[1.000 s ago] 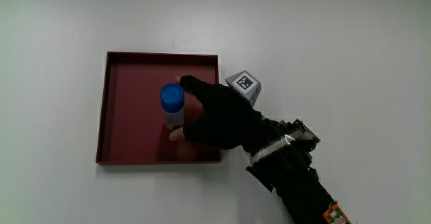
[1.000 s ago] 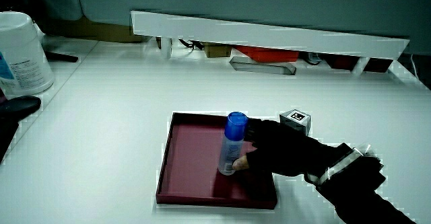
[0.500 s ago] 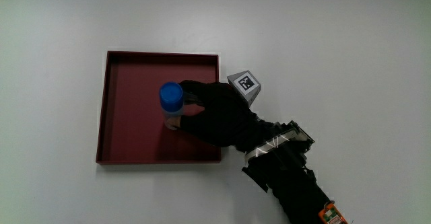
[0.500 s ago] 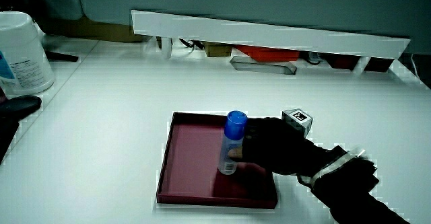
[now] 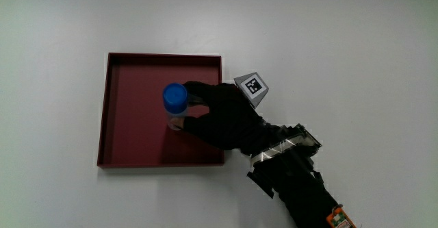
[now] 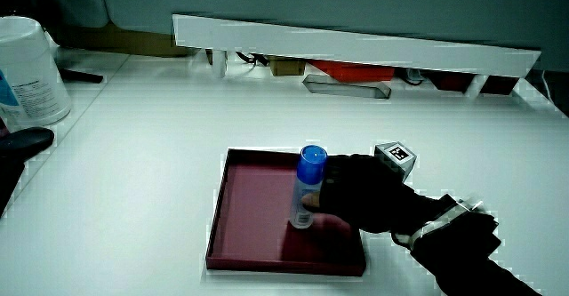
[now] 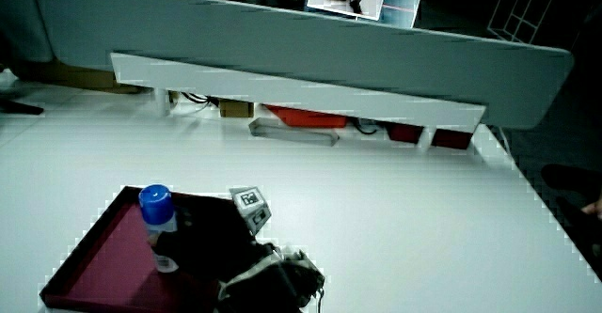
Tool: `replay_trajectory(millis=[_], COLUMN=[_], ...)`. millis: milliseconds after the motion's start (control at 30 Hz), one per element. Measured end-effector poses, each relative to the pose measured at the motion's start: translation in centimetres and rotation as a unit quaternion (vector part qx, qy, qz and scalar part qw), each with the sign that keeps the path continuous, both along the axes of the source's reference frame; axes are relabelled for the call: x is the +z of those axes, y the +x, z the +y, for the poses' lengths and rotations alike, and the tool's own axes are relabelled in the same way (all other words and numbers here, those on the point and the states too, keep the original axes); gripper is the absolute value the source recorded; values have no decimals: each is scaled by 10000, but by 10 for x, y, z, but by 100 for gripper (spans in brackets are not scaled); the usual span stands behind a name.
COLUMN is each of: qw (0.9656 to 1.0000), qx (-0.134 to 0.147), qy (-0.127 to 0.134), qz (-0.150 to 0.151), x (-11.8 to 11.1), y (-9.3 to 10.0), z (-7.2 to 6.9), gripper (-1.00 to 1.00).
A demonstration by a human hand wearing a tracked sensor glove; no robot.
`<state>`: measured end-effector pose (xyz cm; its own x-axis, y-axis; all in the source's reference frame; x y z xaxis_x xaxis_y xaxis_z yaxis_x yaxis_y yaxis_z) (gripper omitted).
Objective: Pick glue from plate
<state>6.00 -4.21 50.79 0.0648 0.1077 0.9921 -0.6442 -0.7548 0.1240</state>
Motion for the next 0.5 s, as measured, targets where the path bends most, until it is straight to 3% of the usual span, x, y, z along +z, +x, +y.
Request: replay_trajectory(millis=[100,167,233,367,500], qw=[10000,9998,9997,9996,9990], qx=[22,64,152,242,423], qy=[22,-62,150,39,91], qz=[-7,-170,-81,-105,-87], x=[-12,-21,-27,-40,-50], y=[6,11,19,33,52], z=[-3,-5,-8,-14,-18], gripper=[100,100,100,100,100])
